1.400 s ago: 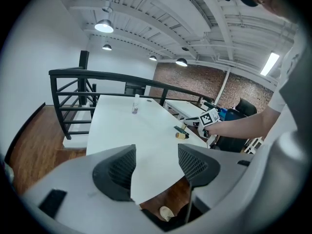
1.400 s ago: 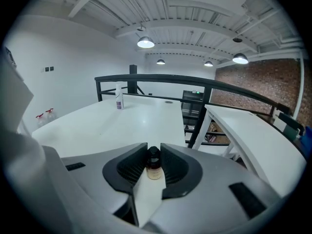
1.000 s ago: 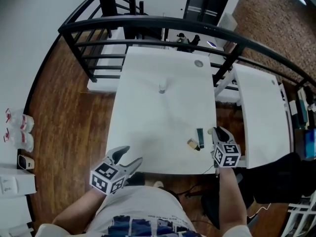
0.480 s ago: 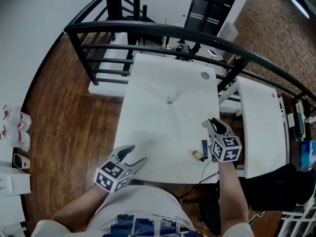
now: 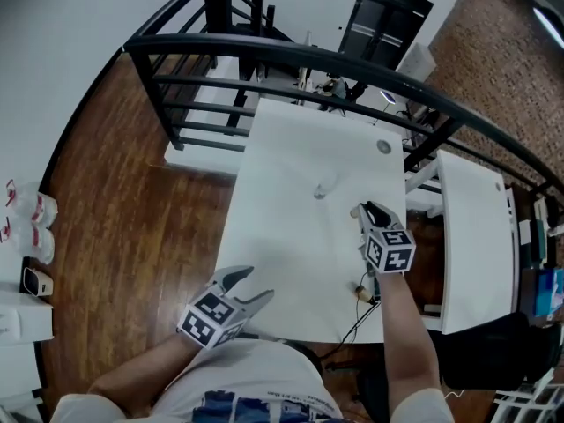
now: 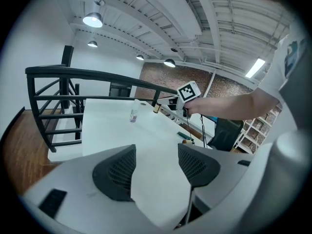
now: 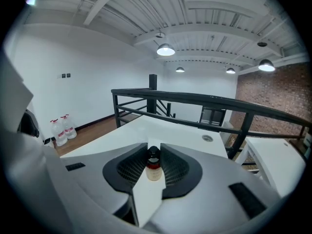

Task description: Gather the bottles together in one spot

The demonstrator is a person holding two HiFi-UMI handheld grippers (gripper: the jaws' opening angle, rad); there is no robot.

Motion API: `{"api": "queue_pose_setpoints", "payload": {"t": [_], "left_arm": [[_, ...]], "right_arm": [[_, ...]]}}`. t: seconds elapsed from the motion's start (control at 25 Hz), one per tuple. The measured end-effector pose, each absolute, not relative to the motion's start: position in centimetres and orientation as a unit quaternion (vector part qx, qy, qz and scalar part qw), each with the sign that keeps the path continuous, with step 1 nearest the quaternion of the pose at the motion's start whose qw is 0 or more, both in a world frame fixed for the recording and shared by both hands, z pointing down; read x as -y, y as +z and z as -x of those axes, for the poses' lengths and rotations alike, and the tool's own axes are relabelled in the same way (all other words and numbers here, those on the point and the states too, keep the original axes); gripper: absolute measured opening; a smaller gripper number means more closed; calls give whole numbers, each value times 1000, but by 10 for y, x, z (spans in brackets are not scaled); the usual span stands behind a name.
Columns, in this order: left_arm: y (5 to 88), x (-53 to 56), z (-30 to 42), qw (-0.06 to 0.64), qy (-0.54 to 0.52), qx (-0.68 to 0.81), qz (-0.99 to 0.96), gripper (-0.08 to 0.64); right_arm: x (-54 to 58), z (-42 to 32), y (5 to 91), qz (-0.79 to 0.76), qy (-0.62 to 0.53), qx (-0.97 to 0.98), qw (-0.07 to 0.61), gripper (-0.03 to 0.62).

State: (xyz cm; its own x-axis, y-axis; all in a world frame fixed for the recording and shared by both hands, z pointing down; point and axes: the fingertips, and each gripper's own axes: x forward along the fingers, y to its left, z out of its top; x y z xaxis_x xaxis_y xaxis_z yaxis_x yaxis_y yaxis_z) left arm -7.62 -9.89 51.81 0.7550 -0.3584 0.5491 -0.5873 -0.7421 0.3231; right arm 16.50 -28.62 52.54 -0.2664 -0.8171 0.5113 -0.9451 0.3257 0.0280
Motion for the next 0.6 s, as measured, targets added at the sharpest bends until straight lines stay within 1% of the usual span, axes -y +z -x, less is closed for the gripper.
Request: {"api": "queue_pose_setpoints", "payload": {"t": [0.32, 0.6], "left_arm": [[532, 112, 80, 258, 243, 253, -900, 245], [544, 125, 91, 267, 247, 262, -894, 245]], "right_arm": [[348, -154, 577, -566, 145, 780, 224, 94], [369, -156, 618, -579, 155, 765, 236, 94]]}}
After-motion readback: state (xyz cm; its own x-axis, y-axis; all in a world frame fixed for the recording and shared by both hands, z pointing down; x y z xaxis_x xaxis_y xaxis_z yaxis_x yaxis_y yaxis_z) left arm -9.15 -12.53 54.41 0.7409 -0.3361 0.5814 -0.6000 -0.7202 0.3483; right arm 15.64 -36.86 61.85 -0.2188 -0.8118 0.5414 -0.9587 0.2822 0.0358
